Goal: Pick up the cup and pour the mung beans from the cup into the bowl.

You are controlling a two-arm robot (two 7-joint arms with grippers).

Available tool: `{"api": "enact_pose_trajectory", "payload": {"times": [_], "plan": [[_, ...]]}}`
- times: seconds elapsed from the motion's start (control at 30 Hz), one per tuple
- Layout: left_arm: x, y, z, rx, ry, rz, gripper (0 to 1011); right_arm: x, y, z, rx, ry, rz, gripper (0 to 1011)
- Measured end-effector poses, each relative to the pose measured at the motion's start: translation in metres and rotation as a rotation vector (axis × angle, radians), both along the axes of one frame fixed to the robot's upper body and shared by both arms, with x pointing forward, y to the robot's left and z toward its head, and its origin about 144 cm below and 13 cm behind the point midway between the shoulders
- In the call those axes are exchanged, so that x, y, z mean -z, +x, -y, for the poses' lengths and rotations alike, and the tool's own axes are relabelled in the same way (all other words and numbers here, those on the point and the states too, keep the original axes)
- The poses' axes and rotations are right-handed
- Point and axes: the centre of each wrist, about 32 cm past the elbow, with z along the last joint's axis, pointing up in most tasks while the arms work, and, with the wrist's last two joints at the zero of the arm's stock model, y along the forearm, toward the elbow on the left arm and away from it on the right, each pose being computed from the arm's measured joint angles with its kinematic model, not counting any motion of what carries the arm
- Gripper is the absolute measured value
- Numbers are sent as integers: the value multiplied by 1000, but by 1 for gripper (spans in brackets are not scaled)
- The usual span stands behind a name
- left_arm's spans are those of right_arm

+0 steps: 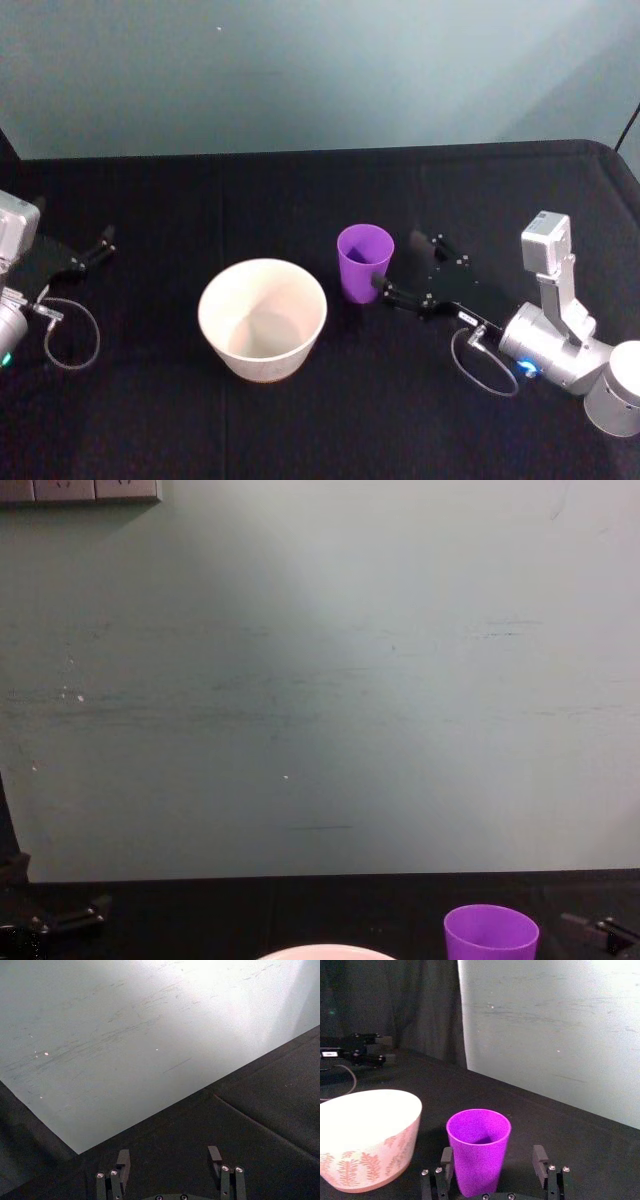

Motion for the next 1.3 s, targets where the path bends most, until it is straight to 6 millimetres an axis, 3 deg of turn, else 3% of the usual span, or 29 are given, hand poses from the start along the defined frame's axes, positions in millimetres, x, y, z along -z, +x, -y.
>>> {"api": "enact_pose_trajectory", "payload": {"times": [1.3], "plan": [[0, 0, 0, 0, 0, 0, 1012, -3, 24, -33, -35, 33, -67, 1003]]}}
